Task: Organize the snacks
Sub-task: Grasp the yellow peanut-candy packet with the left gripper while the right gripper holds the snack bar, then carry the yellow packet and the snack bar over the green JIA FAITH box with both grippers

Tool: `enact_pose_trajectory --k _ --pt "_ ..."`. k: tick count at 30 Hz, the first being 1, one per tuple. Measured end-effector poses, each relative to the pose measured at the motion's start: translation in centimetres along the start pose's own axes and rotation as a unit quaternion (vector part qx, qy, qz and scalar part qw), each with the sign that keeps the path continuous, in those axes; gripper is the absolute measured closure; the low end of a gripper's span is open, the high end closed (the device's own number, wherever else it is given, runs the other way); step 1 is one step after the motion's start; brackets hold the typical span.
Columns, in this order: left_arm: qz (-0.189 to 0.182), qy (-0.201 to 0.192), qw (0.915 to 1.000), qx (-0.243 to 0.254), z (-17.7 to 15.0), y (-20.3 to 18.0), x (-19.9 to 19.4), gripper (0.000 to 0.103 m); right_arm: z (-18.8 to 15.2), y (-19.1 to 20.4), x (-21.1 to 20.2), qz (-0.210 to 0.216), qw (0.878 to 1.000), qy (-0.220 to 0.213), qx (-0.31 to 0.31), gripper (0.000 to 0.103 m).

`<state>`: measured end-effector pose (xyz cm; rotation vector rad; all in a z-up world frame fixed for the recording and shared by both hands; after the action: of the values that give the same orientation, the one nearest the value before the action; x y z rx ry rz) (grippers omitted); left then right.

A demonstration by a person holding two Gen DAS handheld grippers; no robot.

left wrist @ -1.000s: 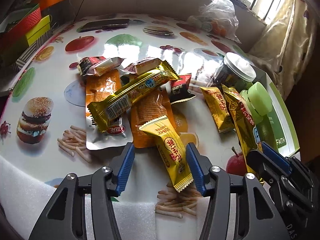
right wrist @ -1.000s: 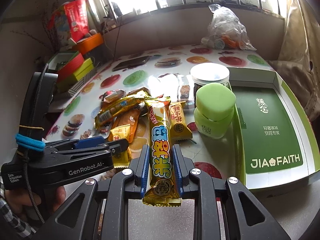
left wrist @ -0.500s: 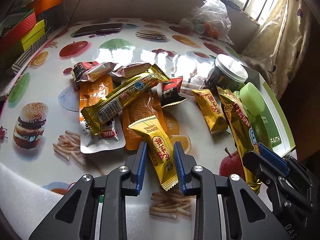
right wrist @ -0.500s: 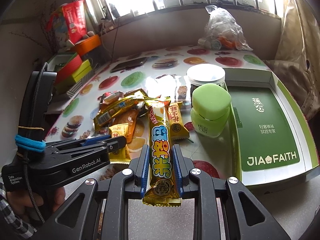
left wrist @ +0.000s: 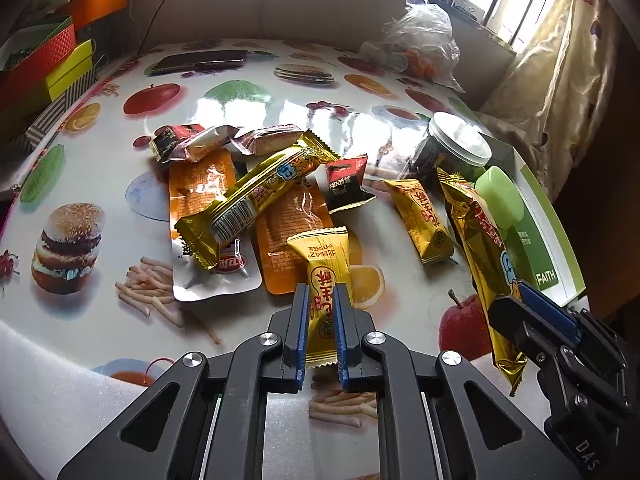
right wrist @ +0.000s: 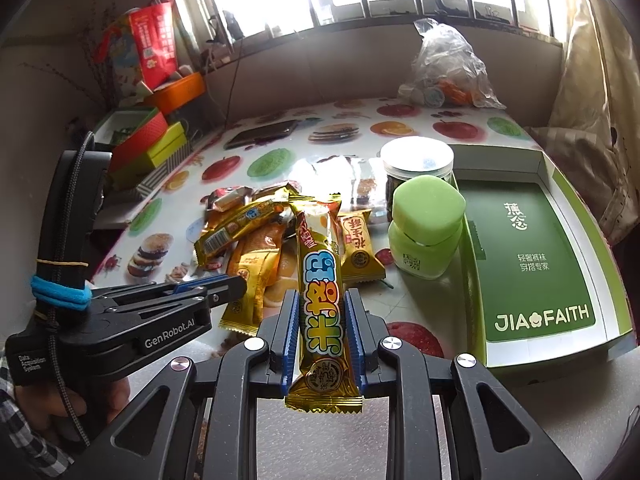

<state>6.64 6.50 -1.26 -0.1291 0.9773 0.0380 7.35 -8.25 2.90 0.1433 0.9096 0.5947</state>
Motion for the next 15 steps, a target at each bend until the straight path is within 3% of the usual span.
enact_pose_trajectory --k 3,5,7,11,15 --pt "-0.009 -0.001 1.0000 0.003 0.2 -0.3 -0.1 0.083 0.0 0.1 -0.1 0.001 1.000 -0.002 0.000 0.081" --pt "-0.007 -0.002 1.0000 0.004 0.4 -0.5 0.0 0.063 0.0 0.1 -0.1 0.001 1.000 -0.002 0.000 0.081" --pt "-0.002 0.001 1.0000 0.004 0.4 -0.5 0.3 0.056 0.0 -0.1 -0.1 0.000 1.000 -0.002 0.001 0.081" --pt "0.030 0.019 0.9993 0.012 0.1 -0.6 1.4 0.056 0.0 -0.3 -0.1 0.000 1.000 0.000 0.005 0.081" --pt "0.040 0.023 0.9988 0.017 -0.1 -0.7 1.9 0.056 0.0 -0.3 -0.1 -0.001 1.000 0.000 0.004 0.081"
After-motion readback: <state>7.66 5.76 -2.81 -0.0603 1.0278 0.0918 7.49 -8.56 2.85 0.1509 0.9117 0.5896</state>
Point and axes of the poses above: each gripper's, at about its wrist camera, not at the fingertips, and x roughly the way its jaws point, y to its left, z to its top, the point moved 4 cm from there along x, roughly the way its jaws point, and after that the axes turned 10 degrees about x, right-handed, at the moved point
